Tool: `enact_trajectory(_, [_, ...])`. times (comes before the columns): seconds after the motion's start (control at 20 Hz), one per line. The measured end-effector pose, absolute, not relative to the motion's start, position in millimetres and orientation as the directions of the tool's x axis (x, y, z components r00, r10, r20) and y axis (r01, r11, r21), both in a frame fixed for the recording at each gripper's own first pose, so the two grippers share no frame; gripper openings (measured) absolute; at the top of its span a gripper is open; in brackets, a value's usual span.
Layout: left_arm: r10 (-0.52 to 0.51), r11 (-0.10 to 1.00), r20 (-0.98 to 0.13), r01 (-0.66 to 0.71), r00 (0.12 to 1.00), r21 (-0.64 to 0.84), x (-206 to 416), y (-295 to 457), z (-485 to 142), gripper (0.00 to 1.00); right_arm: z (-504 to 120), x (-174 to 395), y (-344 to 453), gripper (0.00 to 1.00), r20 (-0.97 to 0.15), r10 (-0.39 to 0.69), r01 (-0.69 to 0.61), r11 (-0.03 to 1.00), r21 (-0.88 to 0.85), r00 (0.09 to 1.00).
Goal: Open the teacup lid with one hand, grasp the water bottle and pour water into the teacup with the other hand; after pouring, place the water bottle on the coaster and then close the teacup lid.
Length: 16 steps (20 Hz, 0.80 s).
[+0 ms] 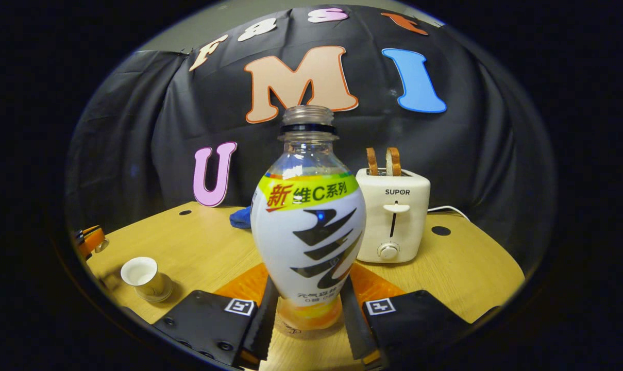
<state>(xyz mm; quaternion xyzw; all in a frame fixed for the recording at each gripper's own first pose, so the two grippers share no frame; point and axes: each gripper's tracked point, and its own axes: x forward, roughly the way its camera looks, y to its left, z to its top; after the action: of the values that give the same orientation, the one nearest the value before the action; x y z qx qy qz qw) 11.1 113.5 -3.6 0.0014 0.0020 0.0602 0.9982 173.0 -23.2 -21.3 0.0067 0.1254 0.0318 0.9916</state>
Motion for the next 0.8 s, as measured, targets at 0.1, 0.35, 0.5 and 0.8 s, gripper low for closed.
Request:
enact_trajectory(0.1, [0.119, 0.993, -0.004, -0.119, 0.993, 0.003, 11, 113, -4, 0.27, -28, 174, -24, 0.63, -0.264, 0.051, -0.048, 0.999, 0.017, 0.963])
enact_trajectory(0.35, [0.119, 0.993, -0.003, -0.119, 0.993, 0.003, 11, 113, -4, 0.27, -38, 175, -20, 0.63, -0.291, 0.057, -0.046, 0.998, 0.043, 0.955])
enact_trajectory(0.5, [0.12, 0.993, -0.004, -0.12, 0.993, 0.003, 11, 113, -4, 0.27, -37, 174, -21, 0.65, -0.289, 0.058, -0.043, 0.997, 0.058, 0.956])
enact_trajectory(0.8, [0.121, 0.993, -0.003, -0.121, 0.993, 0.003, 11, 113, -4, 0.27, -39, 168, -23, 0.79, -0.281, 0.075, -0.054, 0.995, 0.081, 0.957])
